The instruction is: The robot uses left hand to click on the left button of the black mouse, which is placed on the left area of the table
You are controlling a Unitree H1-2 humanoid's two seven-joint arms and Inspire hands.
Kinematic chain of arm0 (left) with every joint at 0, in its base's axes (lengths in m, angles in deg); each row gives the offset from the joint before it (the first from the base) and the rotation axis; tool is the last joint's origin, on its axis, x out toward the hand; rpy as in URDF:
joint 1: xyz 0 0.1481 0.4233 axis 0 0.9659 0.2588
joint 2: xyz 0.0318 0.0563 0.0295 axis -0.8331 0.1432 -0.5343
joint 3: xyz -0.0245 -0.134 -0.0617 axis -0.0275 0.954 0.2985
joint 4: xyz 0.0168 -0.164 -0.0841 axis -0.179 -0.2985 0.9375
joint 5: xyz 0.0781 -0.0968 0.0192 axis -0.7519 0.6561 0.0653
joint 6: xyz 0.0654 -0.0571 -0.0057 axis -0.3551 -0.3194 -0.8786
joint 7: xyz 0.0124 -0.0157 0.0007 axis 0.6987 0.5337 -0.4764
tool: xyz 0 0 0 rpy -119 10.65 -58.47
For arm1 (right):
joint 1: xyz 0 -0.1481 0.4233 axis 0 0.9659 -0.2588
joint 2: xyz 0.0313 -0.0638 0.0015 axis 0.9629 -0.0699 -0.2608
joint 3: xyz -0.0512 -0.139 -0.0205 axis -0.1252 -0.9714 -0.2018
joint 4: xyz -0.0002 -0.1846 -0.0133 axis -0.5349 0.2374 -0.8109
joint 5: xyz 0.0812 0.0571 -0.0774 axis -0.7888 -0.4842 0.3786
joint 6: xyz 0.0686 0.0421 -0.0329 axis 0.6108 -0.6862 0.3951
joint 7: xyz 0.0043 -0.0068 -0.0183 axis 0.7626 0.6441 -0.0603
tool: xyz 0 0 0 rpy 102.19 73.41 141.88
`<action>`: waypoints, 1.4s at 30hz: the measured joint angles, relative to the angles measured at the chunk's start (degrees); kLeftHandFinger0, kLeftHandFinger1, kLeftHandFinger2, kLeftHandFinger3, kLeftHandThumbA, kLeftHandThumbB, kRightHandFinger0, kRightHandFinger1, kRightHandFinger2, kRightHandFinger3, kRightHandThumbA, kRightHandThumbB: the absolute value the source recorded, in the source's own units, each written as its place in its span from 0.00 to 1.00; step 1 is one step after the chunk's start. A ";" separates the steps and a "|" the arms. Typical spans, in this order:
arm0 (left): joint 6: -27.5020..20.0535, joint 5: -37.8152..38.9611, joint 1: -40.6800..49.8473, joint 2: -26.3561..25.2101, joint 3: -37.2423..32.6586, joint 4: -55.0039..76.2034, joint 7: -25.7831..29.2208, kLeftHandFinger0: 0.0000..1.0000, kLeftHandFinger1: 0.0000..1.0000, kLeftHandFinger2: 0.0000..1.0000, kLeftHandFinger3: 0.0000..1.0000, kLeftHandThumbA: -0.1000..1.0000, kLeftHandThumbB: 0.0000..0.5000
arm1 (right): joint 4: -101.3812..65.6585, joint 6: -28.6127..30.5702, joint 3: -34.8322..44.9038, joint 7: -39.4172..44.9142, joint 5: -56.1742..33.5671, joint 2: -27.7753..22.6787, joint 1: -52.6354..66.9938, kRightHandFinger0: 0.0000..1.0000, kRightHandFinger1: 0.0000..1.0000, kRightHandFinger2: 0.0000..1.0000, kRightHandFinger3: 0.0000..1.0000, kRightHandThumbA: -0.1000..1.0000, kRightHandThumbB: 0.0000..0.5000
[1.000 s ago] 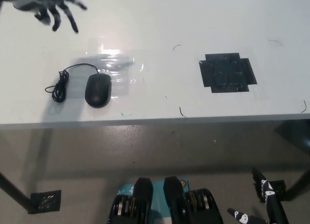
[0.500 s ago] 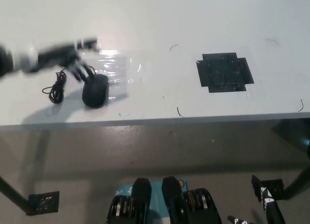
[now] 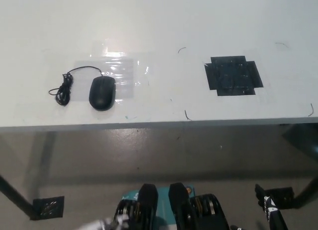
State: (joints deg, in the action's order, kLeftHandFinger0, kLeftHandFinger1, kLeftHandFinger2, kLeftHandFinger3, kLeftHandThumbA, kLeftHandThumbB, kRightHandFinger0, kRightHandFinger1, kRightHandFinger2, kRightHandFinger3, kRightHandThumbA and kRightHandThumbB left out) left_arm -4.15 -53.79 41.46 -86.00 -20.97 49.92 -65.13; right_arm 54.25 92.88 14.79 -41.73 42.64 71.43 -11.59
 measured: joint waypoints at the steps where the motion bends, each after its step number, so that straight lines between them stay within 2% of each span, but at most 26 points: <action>1: -1.04 0.11 2.51 1.80 0.63 0.70 0.61 1.00 1.00 1.00 1.00 1.00 0.65 | -0.01 0.00 -0.05 0.00 -0.04 0.16 -0.03 1.00 1.00 1.00 1.00 1.00 0.57; 5: -5.10 0.16 7.94 6.98 2.41 1.25 3.15 1.00 1.00 1.00 1.00 1.00 0.61 | 0.00 0.00 -0.23 -0.01 -0.23 0.68 0.07 1.00 1.00 1.00 1.00 1.00 0.58; 9: -9.10 0.10 8.26 10.29 4.84 -1.40 6.67 1.00 1.00 1.00 1.00 1.00 0.64 | 0.00 0.00 -0.49 -0.03 -0.26 0.87 0.12 1.00 1.00 1.00 1.00 1.00 0.56; 10: -10.16 0.08 7.94 10.72 5.39 -2.54 7.59 1.00 1.00 1.00 1.00 1.00 0.62 | 0.00 0.00 -0.58 -0.03 -0.27 0.93 0.11 1.00 1.00 1.00 1.00 1.00 0.57; 13: -13.10 -0.09 6.32 11.74 7.40 -6.18 10.63 1.00 1.00 1.00 1.00 1.00 0.69 | 0.01 0.00 -0.77 -0.03 -0.35 1.06 0.08 1.00 1.00 1.00 1.00 1.00 0.58; 22: -20.50 -0.70 2.05 12.03 11.27 -14.76 20.13 1.00 1.00 1.00 1.00 1.00 0.62 | 0.34 0.01 -1.22 -0.04 -0.53 1.98 -0.57 1.00 1.00 1.00 1.00 1.00 0.58; 27: -24.68 -0.75 1.46 12.07 12.53 -18.25 25.75 1.00 1.00 1.00 1.00 1.00 0.63 | 0.80 0.02 -1.52 -0.06 -0.63 2.18 -1.28 1.00 1.00 1.00 1.00 1.00 0.58; 32: -28.23 -0.69 1.25 12.05 12.27 -19.18 30.60 1.00 1.00 1.00 1.00 1.00 0.57 | 0.86 0.15 -1.85 -0.07 -0.92 2.45 -1.88 1.00 1.00 1.00 1.00 1.00 0.58; 34: -29.41 -0.65 1.12 11.92 11.63 -19.46 32.33 1.00 1.00 1.00 1.00 1.00 0.57 | 0.93 0.23 -1.97 -0.07 -1.06 2.45 -2.17 1.00 1.00 1.00 1.00 1.00 0.60; 36: -30.26 -0.58 0.99 11.87 10.87 -19.75 33.63 1.00 1.00 1.00 1.00 1.00 0.60 | 0.93 0.33 -2.08 -0.09 -1.10 2.42 -2.44 1.00 1.00 1.00 1.00 1.00 0.57; 38: -30.99 -0.77 0.92 11.74 10.01 -20.16 34.89 1.00 1.00 1.00 1.00 1.00 0.59 | 0.95 0.40 -2.16 -0.09 -1.17 2.40 -2.58 1.00 1.00 1.00 1.00 1.00 0.57; 42: -31.64 -1.30 0.81 11.11 8.73 -21.06 36.62 1.00 1.00 1.00 1.00 1.00 0.65 | 0.96 0.50 -2.24 -0.07 -1.33 2.35 -2.66 1.00 1.00 1.00 1.00 1.00 0.57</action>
